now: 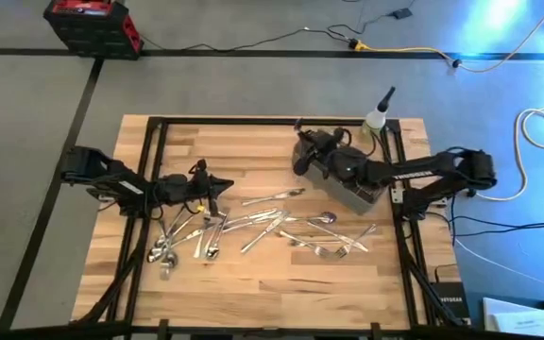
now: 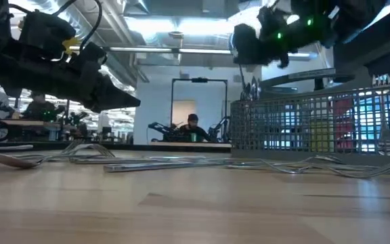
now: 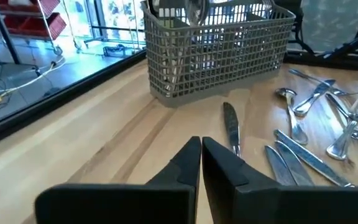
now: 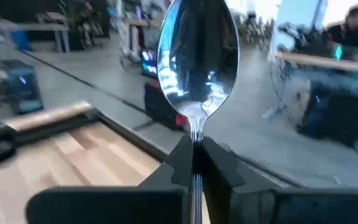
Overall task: Sort silverware
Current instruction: Put the silver spoon into the gray silverware organizer
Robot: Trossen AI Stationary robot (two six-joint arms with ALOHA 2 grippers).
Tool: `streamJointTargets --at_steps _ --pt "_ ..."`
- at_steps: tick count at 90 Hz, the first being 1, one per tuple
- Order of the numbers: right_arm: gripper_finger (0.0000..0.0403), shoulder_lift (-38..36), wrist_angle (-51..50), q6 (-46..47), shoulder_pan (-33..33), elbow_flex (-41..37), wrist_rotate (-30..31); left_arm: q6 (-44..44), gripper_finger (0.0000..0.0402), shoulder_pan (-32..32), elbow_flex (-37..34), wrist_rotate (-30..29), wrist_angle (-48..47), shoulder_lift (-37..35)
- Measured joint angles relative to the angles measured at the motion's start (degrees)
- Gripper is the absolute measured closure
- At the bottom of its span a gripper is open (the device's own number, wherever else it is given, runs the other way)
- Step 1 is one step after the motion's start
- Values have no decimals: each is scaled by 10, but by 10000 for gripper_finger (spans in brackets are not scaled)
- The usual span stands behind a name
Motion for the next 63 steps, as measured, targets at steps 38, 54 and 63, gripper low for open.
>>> streamJointTargets --at_steps 38,54,63 --pt "384 2 -8 28 -2 -16 62 -1 402 0 0 -1 -4 0" --pt "323 2 -7 41 -2 -16 106 -6 402 0 0 -1 -13 0" --pt "285 2 -4 45 -2 -16 120 -6 402 0 0 -1 -17 0"
